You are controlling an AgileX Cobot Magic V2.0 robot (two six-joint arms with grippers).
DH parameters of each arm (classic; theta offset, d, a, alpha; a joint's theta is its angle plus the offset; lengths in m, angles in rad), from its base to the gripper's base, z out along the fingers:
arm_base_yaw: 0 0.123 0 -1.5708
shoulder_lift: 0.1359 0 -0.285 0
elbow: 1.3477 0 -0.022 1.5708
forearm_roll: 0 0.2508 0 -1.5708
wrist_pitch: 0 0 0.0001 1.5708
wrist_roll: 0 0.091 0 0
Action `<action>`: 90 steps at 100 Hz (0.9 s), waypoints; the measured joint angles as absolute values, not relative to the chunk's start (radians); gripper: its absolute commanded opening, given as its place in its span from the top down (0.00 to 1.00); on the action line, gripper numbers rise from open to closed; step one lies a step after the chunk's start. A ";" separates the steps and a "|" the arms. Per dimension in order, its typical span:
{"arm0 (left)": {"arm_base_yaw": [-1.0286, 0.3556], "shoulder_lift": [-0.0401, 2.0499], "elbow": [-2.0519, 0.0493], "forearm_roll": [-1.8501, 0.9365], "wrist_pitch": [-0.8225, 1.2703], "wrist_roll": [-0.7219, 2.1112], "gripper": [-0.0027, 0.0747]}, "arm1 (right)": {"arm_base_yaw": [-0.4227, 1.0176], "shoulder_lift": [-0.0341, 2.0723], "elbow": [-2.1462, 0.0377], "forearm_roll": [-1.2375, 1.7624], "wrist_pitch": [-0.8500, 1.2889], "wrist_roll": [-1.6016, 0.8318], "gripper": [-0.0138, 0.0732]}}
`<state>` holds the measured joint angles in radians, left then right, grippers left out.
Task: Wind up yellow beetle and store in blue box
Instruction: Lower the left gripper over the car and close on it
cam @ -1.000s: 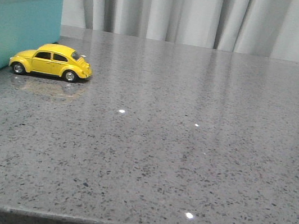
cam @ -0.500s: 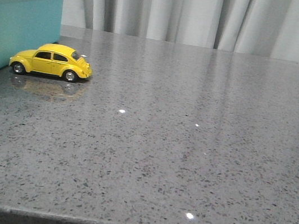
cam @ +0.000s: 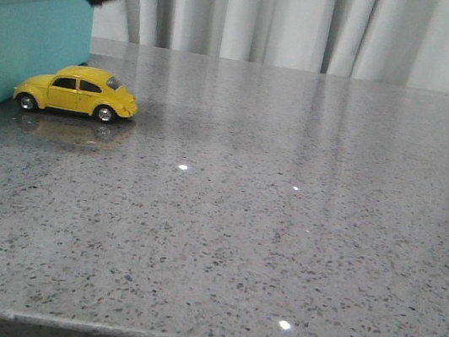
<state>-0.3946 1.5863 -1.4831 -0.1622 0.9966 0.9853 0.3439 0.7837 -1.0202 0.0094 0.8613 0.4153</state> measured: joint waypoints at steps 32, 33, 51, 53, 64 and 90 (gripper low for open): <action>-0.401 1.723 -1.490 -0.134 1.014 0.988 0.37 | 0.344 0.784 -1.020 0.009 0.861 0.394 0.26; -0.401 1.727 -1.490 -0.132 1.014 0.990 0.37 | 0.344 0.784 -1.020 0.009 0.861 0.394 0.26; -0.401 1.768 -1.490 -0.124 1.012 0.990 0.40 | 0.344 0.784 -1.020 0.018 0.861 0.392 0.26; -0.401 1.770 -1.490 -0.124 1.012 0.990 0.41 | 0.344 0.784 -1.020 0.018 0.861 0.392 0.26; -0.401 1.775 -1.490 -0.122 1.008 0.990 0.47 | 0.344 0.784 -1.020 0.020 0.861 0.391 0.26; -0.401 1.775 -1.494 -0.122 1.004 0.990 0.74 | 0.344 0.784 -1.020 0.021 0.861 0.391 0.26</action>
<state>-0.4009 1.7746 -1.4941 -0.1219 1.0043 0.9899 0.3439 0.7837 -1.0202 0.0209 0.8613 0.3915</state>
